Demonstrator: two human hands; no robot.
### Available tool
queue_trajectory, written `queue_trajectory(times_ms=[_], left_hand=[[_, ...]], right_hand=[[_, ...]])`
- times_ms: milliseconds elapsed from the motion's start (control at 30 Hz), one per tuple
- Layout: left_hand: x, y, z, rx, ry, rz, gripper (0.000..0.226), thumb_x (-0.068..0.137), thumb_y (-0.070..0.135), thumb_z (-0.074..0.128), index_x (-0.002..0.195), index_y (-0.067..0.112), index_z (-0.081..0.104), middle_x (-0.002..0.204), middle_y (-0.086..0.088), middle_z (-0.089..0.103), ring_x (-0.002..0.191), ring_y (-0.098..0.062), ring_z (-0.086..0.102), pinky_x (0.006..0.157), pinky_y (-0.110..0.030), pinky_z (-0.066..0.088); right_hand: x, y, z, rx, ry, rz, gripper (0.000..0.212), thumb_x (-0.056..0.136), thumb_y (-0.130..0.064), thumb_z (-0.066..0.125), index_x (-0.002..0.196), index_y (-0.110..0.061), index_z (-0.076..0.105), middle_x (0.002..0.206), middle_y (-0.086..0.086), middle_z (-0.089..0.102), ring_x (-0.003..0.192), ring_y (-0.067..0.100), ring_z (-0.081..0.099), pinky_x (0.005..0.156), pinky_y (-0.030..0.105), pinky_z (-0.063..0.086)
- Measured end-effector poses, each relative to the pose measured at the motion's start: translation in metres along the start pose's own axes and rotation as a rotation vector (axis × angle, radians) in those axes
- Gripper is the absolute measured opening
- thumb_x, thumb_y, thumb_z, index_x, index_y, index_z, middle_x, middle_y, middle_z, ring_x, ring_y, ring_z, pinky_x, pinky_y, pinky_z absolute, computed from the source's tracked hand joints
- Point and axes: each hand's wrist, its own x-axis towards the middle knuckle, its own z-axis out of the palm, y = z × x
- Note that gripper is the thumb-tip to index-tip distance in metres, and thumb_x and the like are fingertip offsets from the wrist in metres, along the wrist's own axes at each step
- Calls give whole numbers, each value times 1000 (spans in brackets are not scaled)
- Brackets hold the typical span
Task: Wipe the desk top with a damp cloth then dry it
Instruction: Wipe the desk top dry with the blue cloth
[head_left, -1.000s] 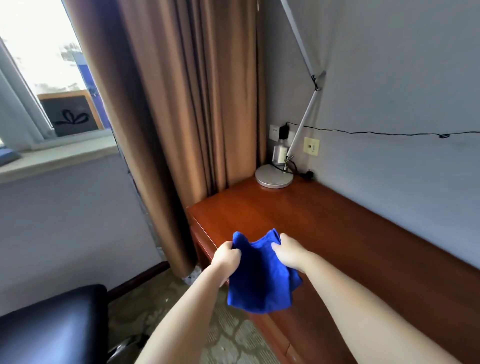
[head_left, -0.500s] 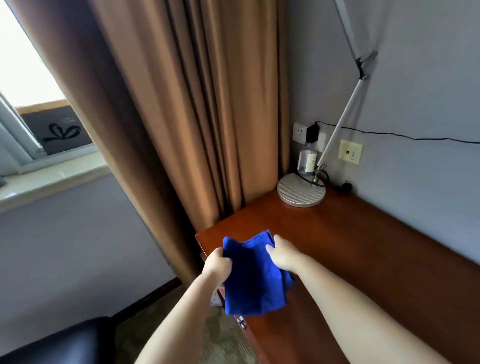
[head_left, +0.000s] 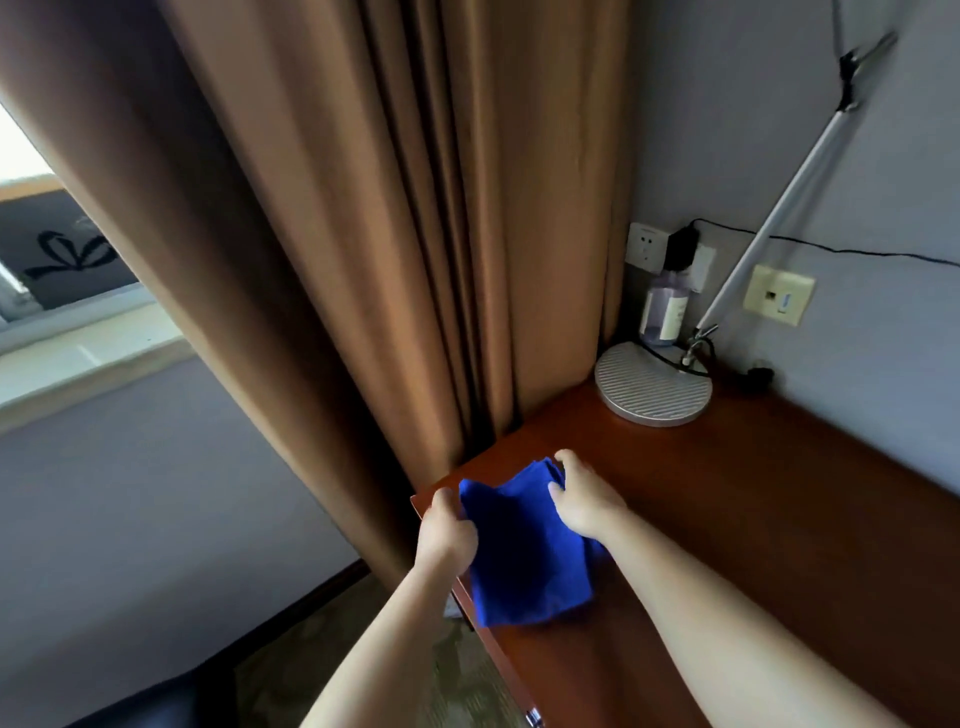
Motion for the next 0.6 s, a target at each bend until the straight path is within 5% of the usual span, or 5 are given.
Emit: queue_trajectory(times_ms=[100, 233, 367, 467, 600], left_hand=[[14, -10, 6, 176, 103, 169, 46, 90, 3, 37, 133, 13, 47, 134, -8, 50, 119, -30, 51, 91, -32, 42], [27, -23, 35, 326, -105, 327, 50, 102, 17, 32, 151, 9, 25, 159, -6, 23, 147, -17, 19, 114, -23, 15], [35, -44, 63, 624, -119, 373, 78, 88, 51, -15, 153, 9, -8, 160, -5, -17, 141, -14, -26, 114, -29, -16], [47, -54, 69, 648, 66, 418, 74, 96, 50, -5, 146, 4, 25, 156, -11, 27, 143, -20, 10, 115, -30, -7], [71, -48, 67, 653, 58, 443, 56, 91, 39, 35, 130, 5, 58, 138, -8, 55, 129, -21, 51, 110, -35, 11]], right_hand=[[13, 2, 18, -278, 8, -169, 55, 101, -25, 38, 152, -20, 16, 159, 1, 15, 143, 23, 21, 113, 35, 27], [26, 14, 49, -410, -211, -223, 58, 104, -34, 28, 154, -16, 4, 162, -1, -4, 148, 16, -3, 119, 32, 4], [32, 31, 83, -524, -140, -241, 74, 93, -62, -1, 147, -15, -20, 156, -1, -26, 142, 13, -26, 114, 31, -18], [46, 34, 92, -477, -28, -282, 87, 70, -68, -22, 140, -16, -21, 152, -4, -24, 136, 11, -27, 103, 25, -30], [73, 28, 92, -488, 71, -276, 71, 89, -54, 24, 139, -10, 49, 147, 6, 43, 135, 21, 42, 111, 33, 9]])
